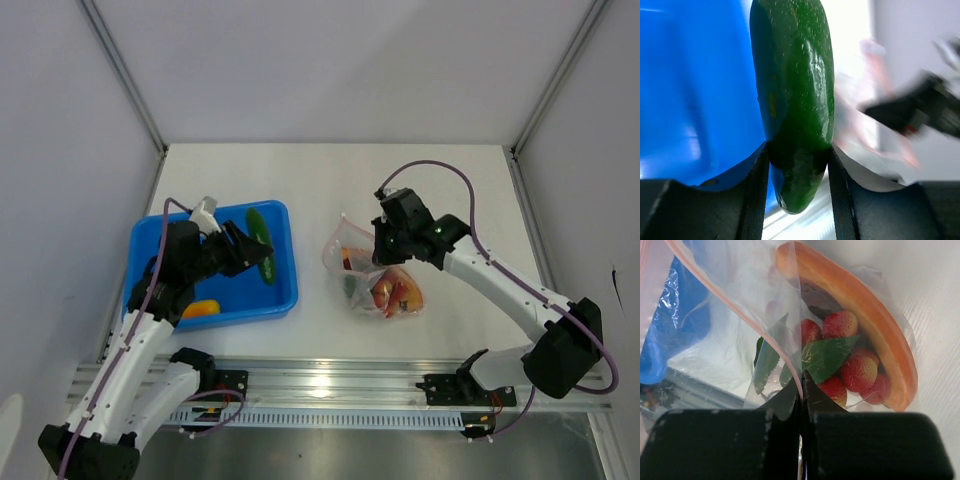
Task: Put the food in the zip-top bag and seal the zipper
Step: Pick up the fake vegetable from the bin, then place the fake vegetable in the zipper food storage bag.
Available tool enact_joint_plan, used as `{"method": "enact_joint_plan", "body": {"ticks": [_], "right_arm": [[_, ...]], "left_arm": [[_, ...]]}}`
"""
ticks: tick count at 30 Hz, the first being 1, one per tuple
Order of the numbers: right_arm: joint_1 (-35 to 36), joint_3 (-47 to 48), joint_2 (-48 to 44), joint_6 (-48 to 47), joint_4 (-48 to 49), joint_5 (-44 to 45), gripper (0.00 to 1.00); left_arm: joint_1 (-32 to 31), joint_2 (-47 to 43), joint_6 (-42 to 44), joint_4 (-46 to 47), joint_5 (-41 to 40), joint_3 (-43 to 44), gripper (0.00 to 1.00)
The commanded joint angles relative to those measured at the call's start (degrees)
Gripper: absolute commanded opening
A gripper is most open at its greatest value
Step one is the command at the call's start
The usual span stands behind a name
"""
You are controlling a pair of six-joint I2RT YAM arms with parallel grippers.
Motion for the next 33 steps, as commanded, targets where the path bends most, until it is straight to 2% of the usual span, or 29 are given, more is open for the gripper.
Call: {"method": "enact_joint_plan", "body": {"ticks": [1, 7, 11, 16, 22, 28, 33], "right_arm": [[3.7, -0.1, -4.1, 2.6, 4.5, 7.8, 0.00], [7.1, 0.0, -4.1, 2.7, 4.2, 13.8, 0.00], [8.1, 1.7, -2.9, 2.2, 5.1, 15.7, 0.00], [9.2, 5.8, -0.8, 1.6, 4.5, 17.4, 0.00], [12.5, 9.0, -0.1, -1.0, 4.0, 20.4, 0.00], [19.0, 6.6, -2.8, -5.4, 7.6, 27.7, 0.00], [22.2, 4.7, -6.2, -5.6, 9.5, 32.5, 0.00]], "left_arm": [[-3.6, -2.7, 3.2, 1.6, 12.3, 5.6, 0.24], [-5.7, -7.2, -3.5, 2.3, 18.8, 7.4, 0.31], [-8.6, -4.7, -7.0, 2.0, 24.6, 7.8, 0.29], [-13.8, -2.3, -6.8, 0.8, 22.4, 8.7, 0.31], [-18.6, 3.9, -12.7, 8.1, 28.8, 6.6, 0.31], [-20.1, 10.7, -16.3, 8.2, 32.6, 7.2, 0.29], [-20.3, 10.6, -21.5, 12.3, 32.3, 3.9, 0.28]]}}
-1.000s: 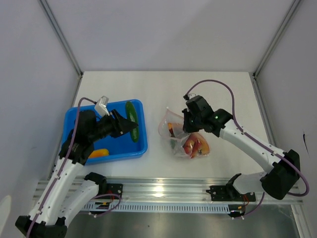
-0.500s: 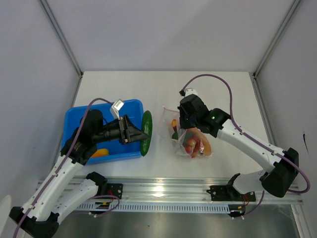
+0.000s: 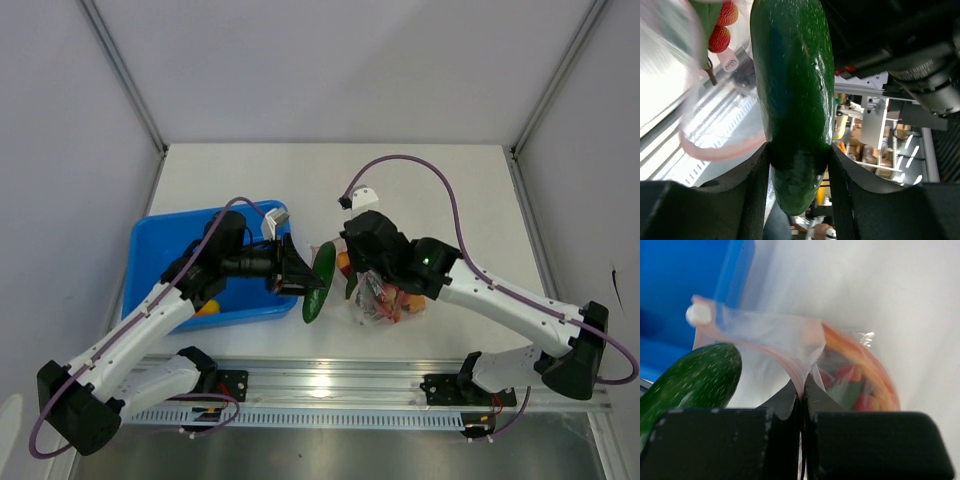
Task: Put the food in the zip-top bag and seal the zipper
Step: Place the fake vegetable in the zipper food storage bag.
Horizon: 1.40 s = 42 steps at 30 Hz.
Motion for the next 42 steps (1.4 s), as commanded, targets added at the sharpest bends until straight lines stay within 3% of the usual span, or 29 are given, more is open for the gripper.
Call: {"method": "enact_joint_plan", "body": {"ticks": [1, 12, 16, 24, 31, 35, 38, 41, 42], "right_arm": [[1.3, -0.9, -4.4, -1.4, 4.4, 6.5, 0.00], [1.9, -3.0, -8.4, -3.1, 6.2, 7.8, 0.00], [2.0, -3.2, -7.8, -2.6, 6.6, 6.9, 0.00], [4.4, -3.9, -6.4, -1.2, 7.1, 7.4, 0.00], [5.2, -3.7, -6.7, -0.2, 7.7, 7.4, 0.00], [5.2, -3.5, -7.0, 0.5, 8.2, 6.4, 0.00], [5.2, -3.2, -7.2, 0.6, 8.3, 6.5, 0.00], [5.2, -3.2, -7.6, 0.6, 8.2, 6.8, 0.00], [5.2, -3.0, -7.7, 0.7, 8.2, 7.0, 0.00]], "left_arm": [[-0.7, -1.2, -6.8, 4.7, 2.0, -2.4, 0.27], [-1.3, 2.5, -12.6, 3.6, -0.9, -1.5, 0.23], [-1.6, 3.2, -20.8, 8.6, -3.0, -2.5, 0.22], [-2.1, 5.2, -27.7, 8.6, -7.4, 0.7, 0.25], [-3.0, 4.8, -27.2, 4.4, -17.1, 4.5, 0.29], [-4.3, 6.3, -28.9, 5.2, -17.6, 5.1, 0.33], [-5.7, 8.4, -28.0, 4.1, -18.0, 7.9, 0.44], [-6.4, 9.7, -27.1, 2.9, -18.3, 9.5, 0.62], [-6.6, 9.9, -26.7, 2.8, -18.2, 9.7, 0.72]]}}
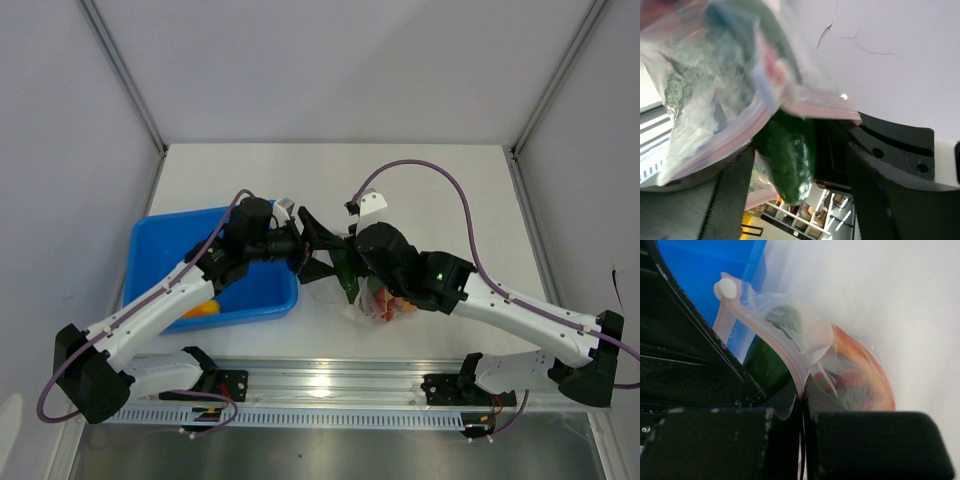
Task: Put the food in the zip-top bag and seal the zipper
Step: Place the fake vegetable in the zipper food storage bag, then pick up the fake fruit from the bin.
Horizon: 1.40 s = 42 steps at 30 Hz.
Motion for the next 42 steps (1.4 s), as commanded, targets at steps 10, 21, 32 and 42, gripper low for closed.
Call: {"method": "enact_joint_plan", "body": {"ticks": [10, 21, 32, 42], "right_arm": [[0.0, 2.9, -2.9, 2.3, 1.5, 1.8, 0.00], [-7.5, 6.2, -2.9, 6.5, -4.4, -3.4, 0.00], [-14.4, 13.9, 1.9, 5.6, -13.9, -12.0, 0.00], [-17.0, 8.9, 1.1, 2.1, -17.8, -14.6, 0.00]], "left_arm": [[-1.2, -1.7, 6.5, -5.8, -0.4, 6.1, 0.95], [-1.2, -10.7, 21.8, -13.0, -4.4, 8.0, 0.92], [-0.2, -16.3, 46.2, -34.9, -24.0, 17.2, 0.99], [5.6, -5.3, 44.1, -48.9, -40.7, 17.9, 0.99]]}}
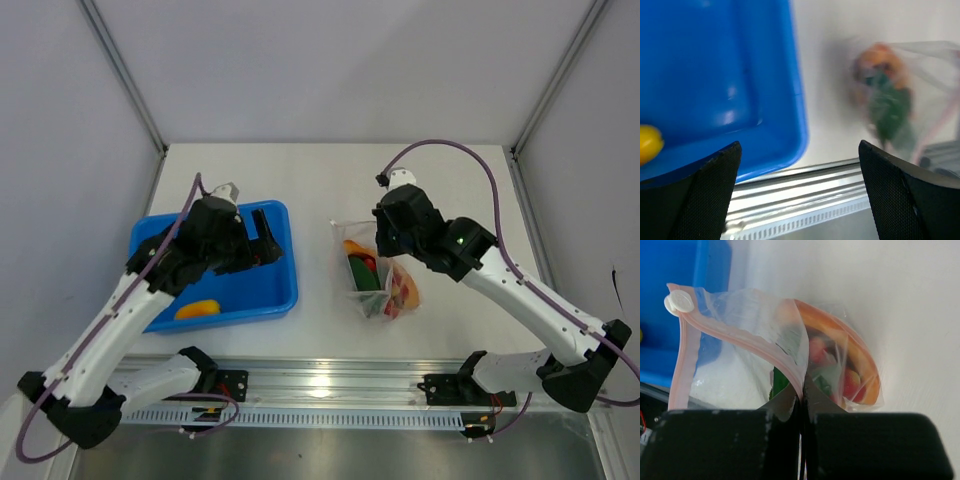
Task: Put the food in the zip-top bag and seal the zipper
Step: Pick up the fake fruit from the bin.
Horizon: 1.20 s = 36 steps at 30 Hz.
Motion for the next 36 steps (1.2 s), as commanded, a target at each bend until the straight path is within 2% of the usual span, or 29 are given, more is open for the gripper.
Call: {"method": "enact_joint_plan", "body": {"ticks": [1, 5, 8, 12, 16, 23, 36], "right_arm": [[-2.9, -0.5, -1.2, -0.6, -3.4, -2.7, 0.00], [-7.4, -1.3, -1.6, 4.1, -6.3, -11.4, 0.00], [-7.5, -2.5, -1.9, 5.2, -7.2, -13.1, 0.00], [-8.4, -0.9, 0.0, 3.6, -10.9, -10.9, 0.00], [-9.4, -2.1, -0.3, 2.3, -9.8, -11.2, 0.00], [-10.7, -2.8, -0.4, 0.1, -10.9, -12.1, 0.00], [-13.9, -3.1, -0.9, -1.4, -8.7, -16.2, 0.00]], "left_arm": [[2.4, 6.2, 0.0, -12.3, -4.2, 3.4, 1.00], [4.5, 12.0, 0.8, -18.4, -2.5, 5.6, 0.99], [5.3, 12.8, 3.7, -16.9, -2.6, 3.3, 0.99], [7.1, 12.9, 7.3, -12.0, -1.7, -2.3, 0.98], [7.6, 14.5, 9.4, -8.1, -3.0, -7.1, 0.96], [7.8, 14.4, 7.7, -4.4, -4.5, -15.2, 0.95], [7.9, 18.3, 9.5, -2.4, 0.8, -14.1, 0.96]]}}
